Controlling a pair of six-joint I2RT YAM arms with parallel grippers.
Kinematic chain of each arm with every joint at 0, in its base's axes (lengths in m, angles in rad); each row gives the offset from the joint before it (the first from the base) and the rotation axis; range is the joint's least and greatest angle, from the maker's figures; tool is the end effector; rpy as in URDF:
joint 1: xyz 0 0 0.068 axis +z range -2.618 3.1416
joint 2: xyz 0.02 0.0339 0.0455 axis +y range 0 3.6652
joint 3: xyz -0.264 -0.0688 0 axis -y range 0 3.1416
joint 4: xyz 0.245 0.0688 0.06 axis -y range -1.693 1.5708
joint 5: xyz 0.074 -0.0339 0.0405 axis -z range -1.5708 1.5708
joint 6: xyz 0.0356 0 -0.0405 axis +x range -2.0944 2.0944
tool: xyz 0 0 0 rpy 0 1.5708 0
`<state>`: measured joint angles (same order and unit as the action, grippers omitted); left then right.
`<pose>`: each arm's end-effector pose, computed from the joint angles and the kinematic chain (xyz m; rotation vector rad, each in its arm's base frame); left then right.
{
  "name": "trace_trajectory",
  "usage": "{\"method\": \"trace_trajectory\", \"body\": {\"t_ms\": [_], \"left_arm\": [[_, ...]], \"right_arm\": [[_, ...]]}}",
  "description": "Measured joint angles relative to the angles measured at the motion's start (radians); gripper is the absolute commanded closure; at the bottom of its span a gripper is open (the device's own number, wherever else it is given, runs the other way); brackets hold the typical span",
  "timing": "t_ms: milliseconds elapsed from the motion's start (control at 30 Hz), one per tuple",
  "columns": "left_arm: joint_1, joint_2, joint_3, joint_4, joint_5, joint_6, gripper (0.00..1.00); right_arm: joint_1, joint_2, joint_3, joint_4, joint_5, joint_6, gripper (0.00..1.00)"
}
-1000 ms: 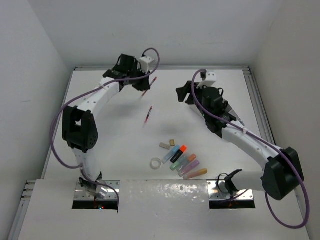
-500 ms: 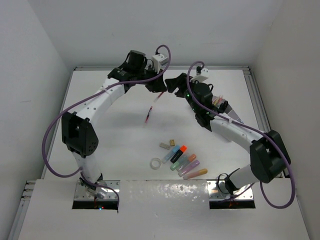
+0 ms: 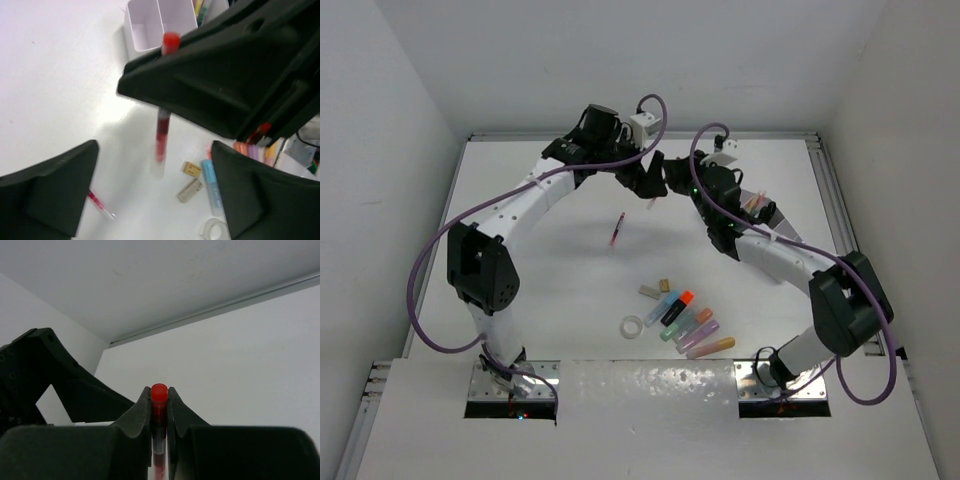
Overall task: Sort the stationery into containers
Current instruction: Place the pen in the storage box.
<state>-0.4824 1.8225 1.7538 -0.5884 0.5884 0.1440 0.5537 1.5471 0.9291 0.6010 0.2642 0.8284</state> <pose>0.3597 -0.2106 0.3489 0.9901 1.9931 -0.8396 0.3082 0.1796 0.2825 0.4373 1.5970 0.8607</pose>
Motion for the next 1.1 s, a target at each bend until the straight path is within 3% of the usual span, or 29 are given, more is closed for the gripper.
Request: {"method": "trace_trajectory", "body": {"t_ms": [200,400,500,633,667,1000,1100], "left_arm": [[0.041,0.0,-0.043,0.029,-0.041,-0.03,0.0],[0.085,0.0,-0.165,0.042,-0.216,-0.002,0.01],[0.085,0.011,-0.231,0.042,-0.285,0.013,0.11],[0.085,0.061,-0.272,0.04,-0.344,0.029,0.37],[0.085,0.08,-0.279,0.041,-0.354,0.031,0.39],[0.085,0.173,-0.363,0.052,-0.422,0.034,0.34],[0.085,0.194,-0.366,0.066,-0.439,0.034,0.35]], "right_arm": [[-0.071,-0.118,-0.025,-0.106,0.069,-0.195,1.0],[-0.243,-0.24,-0.025,-0.188,0.178,-0.457,1.0],[-0.297,-0.241,-0.026,-0.217,0.21,-0.542,1.0],[-0.335,-0.22,-0.047,-0.239,0.223,-0.586,1.0],[-0.34,-0.211,-0.055,-0.241,0.223,-0.587,1.0],[-0.355,-0.148,-0.158,-0.235,0.215,-0.547,1.0],[-0.355,-0.132,-0.176,-0.219,0.204,-0.533,0.86]]}}
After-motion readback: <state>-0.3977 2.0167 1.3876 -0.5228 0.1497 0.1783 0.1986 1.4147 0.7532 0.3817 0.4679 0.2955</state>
